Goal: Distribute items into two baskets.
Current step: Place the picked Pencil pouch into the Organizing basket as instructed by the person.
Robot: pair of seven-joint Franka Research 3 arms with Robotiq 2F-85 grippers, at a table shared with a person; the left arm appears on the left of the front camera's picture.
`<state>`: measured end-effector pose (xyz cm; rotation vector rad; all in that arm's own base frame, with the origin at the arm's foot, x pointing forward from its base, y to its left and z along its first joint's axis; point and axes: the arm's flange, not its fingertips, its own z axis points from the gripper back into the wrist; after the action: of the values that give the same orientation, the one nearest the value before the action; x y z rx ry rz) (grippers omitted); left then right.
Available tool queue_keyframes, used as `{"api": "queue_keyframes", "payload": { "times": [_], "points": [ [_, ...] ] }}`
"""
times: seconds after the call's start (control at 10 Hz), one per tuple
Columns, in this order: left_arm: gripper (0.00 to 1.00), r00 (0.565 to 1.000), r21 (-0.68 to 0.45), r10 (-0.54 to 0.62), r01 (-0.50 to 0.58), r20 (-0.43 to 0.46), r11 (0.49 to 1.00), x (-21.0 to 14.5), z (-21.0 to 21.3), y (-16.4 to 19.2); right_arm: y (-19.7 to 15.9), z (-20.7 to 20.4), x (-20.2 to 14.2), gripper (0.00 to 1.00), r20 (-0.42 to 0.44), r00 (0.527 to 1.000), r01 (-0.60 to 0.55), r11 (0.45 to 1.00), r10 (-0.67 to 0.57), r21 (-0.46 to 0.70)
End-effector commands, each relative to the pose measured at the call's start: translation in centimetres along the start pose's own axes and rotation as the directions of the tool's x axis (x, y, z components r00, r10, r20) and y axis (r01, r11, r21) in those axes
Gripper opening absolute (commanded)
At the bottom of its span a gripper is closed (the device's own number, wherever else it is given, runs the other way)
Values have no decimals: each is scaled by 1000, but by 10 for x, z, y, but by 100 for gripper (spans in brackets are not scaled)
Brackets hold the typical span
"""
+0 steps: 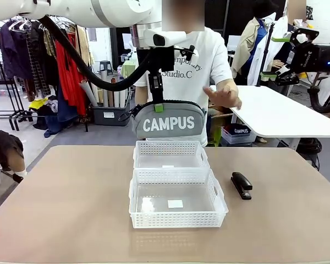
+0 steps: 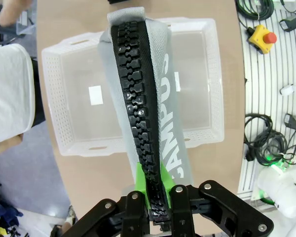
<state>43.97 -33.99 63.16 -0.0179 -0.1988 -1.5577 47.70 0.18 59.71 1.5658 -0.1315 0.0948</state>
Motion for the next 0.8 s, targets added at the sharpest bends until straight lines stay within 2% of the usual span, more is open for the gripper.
{"api": "queue_keyframes", "payload": {
  "times": [0.0, 0.7],
  "points": [
    [0, 1000, 5, -2, 2, 2, 1000, 0, 2, -1, 2, 0, 0, 100, 1, 1000, -5, 1000, 5, 2],
    [0, 1000, 5, -2, 2, 2, 1000, 0, 2, -1, 2, 0, 0, 100, 1, 1000, -5, 1000, 5, 2]
  ]
}}
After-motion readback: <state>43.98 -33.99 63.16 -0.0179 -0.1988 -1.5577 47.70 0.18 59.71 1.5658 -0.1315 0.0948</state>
